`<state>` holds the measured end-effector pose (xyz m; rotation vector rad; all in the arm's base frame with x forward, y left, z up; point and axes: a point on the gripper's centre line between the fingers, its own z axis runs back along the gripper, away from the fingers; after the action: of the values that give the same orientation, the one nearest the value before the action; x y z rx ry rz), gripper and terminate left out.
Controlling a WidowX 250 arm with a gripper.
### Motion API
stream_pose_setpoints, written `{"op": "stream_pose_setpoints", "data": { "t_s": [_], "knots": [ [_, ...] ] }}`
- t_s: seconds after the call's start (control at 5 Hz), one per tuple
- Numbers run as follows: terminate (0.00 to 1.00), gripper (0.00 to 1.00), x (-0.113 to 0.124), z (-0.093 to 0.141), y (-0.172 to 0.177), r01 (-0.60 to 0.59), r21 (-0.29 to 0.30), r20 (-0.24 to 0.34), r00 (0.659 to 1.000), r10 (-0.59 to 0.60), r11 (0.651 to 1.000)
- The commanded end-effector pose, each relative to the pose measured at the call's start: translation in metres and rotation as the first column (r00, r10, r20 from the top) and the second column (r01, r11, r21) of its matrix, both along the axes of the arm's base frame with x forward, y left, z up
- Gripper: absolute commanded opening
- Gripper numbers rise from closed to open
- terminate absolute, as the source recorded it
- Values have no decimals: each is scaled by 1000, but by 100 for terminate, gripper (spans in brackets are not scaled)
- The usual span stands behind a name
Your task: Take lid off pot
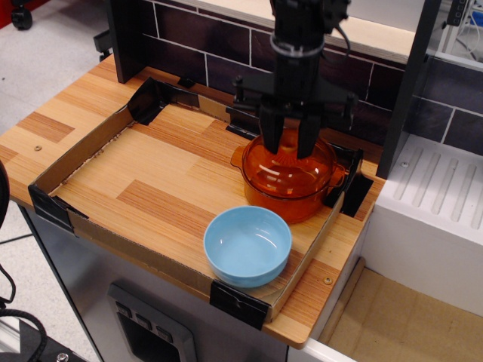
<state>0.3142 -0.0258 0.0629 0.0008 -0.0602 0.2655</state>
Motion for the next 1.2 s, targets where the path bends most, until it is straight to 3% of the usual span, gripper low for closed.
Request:
{"op": "stream_pose_setpoints", "data": {
  "t_s": [0.0, 0.2, 0.4, 1.0],
  "knots": [
    [0, 0, 0, 58, 24, -18, -59, 88, 996, 23, 998],
    [0, 0, -9, 64, 50, -16, -53, 82, 996, 20, 998],
    [0, 0, -15, 55, 78, -11, -36, 41, 999, 13, 999],
    [0, 0, -14, 26, 140, -32, -7, 40, 999, 32, 999]
  ]
}}
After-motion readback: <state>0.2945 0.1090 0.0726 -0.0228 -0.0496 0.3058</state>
